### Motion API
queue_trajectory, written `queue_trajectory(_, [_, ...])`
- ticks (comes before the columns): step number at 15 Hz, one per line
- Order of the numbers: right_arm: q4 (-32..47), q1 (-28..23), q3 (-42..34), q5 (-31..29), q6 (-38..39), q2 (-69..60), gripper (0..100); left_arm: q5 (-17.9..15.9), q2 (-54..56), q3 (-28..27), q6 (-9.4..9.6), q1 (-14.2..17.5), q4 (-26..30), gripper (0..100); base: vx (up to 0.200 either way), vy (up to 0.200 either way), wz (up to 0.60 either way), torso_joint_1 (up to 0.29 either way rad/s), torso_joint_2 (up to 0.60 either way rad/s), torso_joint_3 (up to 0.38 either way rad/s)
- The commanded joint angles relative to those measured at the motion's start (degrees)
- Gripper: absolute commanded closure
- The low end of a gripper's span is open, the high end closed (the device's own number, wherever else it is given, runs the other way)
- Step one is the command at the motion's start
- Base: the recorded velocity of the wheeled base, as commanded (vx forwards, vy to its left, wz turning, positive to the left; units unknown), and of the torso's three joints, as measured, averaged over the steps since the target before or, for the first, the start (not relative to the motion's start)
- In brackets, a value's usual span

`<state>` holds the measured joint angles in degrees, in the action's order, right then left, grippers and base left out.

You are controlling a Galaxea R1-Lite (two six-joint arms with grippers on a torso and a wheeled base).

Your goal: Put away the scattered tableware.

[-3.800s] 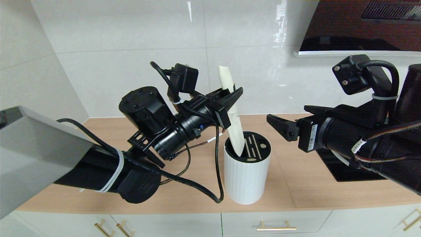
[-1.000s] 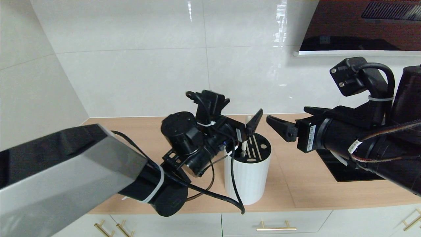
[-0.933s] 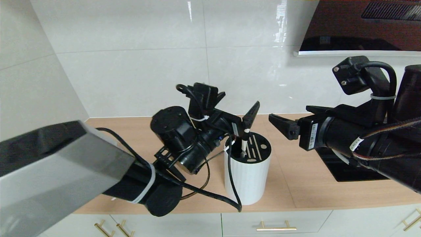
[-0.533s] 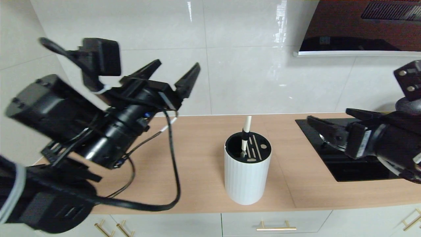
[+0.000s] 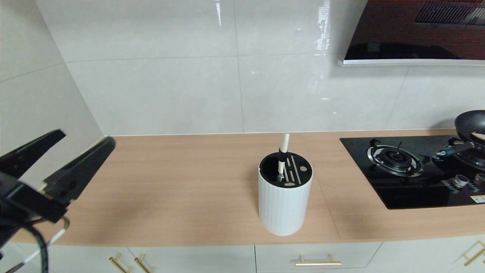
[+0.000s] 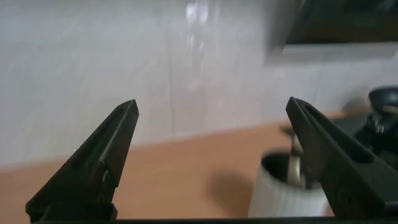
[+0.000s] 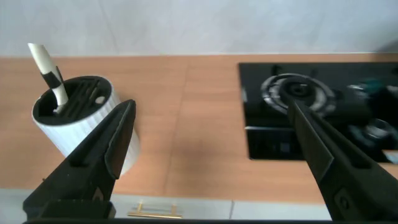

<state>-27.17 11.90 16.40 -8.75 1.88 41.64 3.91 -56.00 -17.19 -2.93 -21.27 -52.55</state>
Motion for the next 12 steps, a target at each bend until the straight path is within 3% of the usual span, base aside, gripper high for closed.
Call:
queue_trajectory(1, [4.94,-1.35,-3.39,0.84,-0.12,-15.80,0,1.36,27.53,3.13,-1.73,5.98,23.11,0,0.000,0.000,0.00,0.000,0.00,0.000])
queue_trajectory(2, [8.36,-1.44,-3.56,1.11,-0.30,-19.41,0,1.18,35.44,2.69,-1.73,9.32,30.93,0,0.000,0.000,0.00,0.000,0.00,0.000])
queue_trajectory(3, [10.56,-1.53,-3.48,1.02,-1.00,-22.04,0,0.39,40.97,2.25,-1.73,12.66,35.24,0,0.000,0.000,0.00,0.000,0.00,0.000])
queue_trajectory(6, [14.08,-4.43,-5.67,1.02,-3.55,-30.74,0,-2.07,51.87,1.54,-1.29,18.46,44.47,0,0.000,0.000,0.00,0.000,0.00,0.000])
queue_trajectory(7, [15.92,-6.10,-6.90,1.19,-6.71,-35.75,0,-2.95,55.39,1.90,-1.12,20.83,45.87,0,0.000,0.000,0.00,0.000,0.00,0.000])
queue_trajectory(8, [15.75,-6.27,-8.40,0.75,-8.56,-36.02,0,-2.77,56.00,2.86,-0.94,21.10,46.31,0,0.000,0.000,0.00,0.000,0.00,0.000])
queue_trajectory(10, [8.98,-6.45,-12.09,-2.85,-9.08,-35.93,0,2.41,56.00,6.03,-0.50,21.10,43.59,0,0.000,0.000,0.00,0.000,0.00,0.000])
queue_trajectory(11, [5.64,-9.35,-15.52,-3.99,-9.35,-36.98,0,4.00,56.00,9.37,0.64,21.10,42.01,0,0.000,0.000,0.00,0.000,0.00,0.000])
queue_trajectory(12, [7.84,-12.86,-16.40,-3.02,-9.52,-41.38,0,5.23,56.00,13.67,1.34,21.10,38.84,0,0.000,0.000,0.00,0.000,0.00,0.000])
